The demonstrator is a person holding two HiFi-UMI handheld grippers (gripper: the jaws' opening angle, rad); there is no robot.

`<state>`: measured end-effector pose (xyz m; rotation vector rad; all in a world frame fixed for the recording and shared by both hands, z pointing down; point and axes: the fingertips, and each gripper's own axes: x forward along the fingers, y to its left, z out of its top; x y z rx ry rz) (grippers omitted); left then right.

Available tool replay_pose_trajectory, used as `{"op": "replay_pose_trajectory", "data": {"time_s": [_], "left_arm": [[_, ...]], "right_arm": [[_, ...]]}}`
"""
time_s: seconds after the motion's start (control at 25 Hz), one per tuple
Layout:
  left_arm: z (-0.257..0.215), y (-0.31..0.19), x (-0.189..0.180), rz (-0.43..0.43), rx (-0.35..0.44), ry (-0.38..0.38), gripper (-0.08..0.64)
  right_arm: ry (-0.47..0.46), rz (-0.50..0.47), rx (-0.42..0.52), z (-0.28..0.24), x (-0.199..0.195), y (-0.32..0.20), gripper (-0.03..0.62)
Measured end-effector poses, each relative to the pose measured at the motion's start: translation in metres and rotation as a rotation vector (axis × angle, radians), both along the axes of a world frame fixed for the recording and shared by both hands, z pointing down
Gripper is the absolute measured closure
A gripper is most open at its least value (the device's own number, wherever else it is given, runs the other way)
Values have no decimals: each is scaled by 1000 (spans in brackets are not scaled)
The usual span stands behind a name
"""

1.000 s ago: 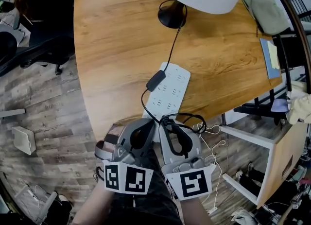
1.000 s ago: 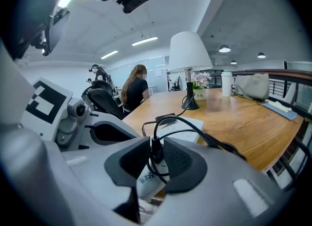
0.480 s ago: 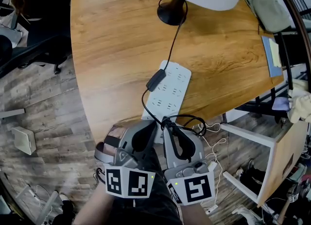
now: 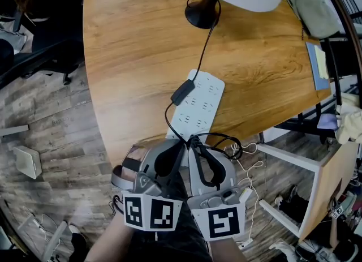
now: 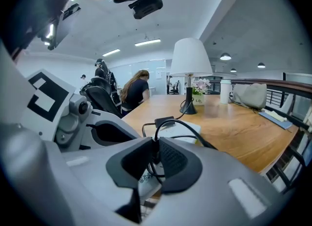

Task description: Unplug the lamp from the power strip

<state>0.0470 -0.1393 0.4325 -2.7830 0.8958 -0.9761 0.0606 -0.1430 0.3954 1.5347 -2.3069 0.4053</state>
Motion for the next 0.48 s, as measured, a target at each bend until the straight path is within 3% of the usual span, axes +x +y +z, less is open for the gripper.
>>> {"op": "replay_pose_trajectory", "data": {"time_s": [0.2,0.36,0.48], "left_arm": [[0,-1,-1,0,-2,2,565],[-1,-1,0,-2,0,3,565],[0,-1,0,-2,1,0,565]], "right_arm": [[7,-16,0,1,-1,2,540],[-93,27,-20,2,10,4,540],[-87,28,-8,-1,8,4,541]]}}
